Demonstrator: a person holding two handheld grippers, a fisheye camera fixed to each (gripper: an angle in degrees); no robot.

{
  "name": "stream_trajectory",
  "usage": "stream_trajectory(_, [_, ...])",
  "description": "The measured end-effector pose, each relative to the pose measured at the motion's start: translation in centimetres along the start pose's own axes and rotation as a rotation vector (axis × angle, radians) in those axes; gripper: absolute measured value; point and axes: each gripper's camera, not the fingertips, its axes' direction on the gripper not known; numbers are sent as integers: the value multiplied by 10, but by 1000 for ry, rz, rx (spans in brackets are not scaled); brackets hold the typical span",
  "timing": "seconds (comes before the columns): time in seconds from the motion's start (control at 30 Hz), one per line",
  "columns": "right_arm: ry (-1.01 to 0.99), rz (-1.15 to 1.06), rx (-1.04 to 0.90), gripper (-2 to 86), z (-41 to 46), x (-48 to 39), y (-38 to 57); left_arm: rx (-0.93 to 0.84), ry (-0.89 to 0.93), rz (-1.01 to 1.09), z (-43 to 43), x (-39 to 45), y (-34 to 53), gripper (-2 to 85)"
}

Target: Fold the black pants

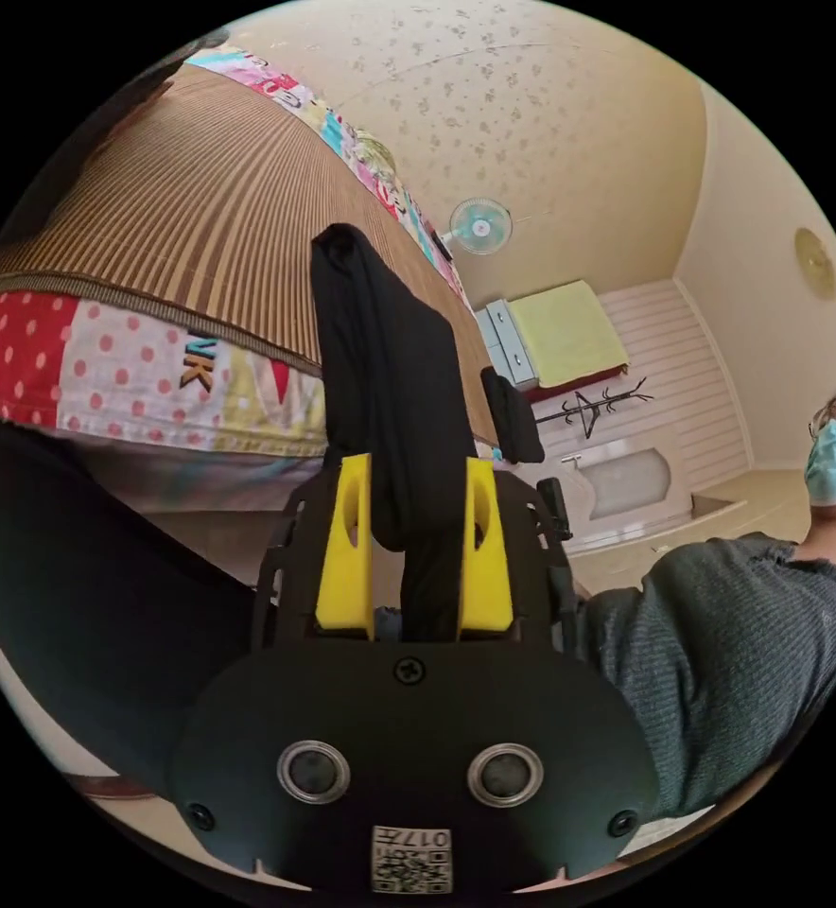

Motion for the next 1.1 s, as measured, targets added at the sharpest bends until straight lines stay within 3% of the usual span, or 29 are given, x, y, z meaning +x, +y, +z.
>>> stream_trajectory(0.13, [-145,77,-4,186,-21,21,-32,-105,-51,-60,13,-28,-62,234])
stream_trajectory(0.2, [-185,95,-19,196,-24,24,-43,-250,-48,-124,43,-48,-90,262])
stream_trajectory(0.33, [-243,95,3,218,-46,18,-48,-352,-39,-145,72,-67,-105,243])
stream_trajectory(0.57, [-365,193,21,242,-92,35,-23,-301,204,-296,52,-101,-121,134])
stream_trajectory(0.67, [-353,203,-3,268,-107,37,-24,-268,422,-470,40,-88,-115,119])
stream_trajectory(0.8, [-503,160,-2,314,-115,29,-39,-232,644,-596,52,-60,-115,110])
stream_trajectory(0.97, [-800,91,102,296,-119,13,-73,-447,474,-377,72,11,-133,92])
stream_trajectory(1.1, [-830,87,128,258,-139,23,-86,-466,475,-304,61,22,-146,92])
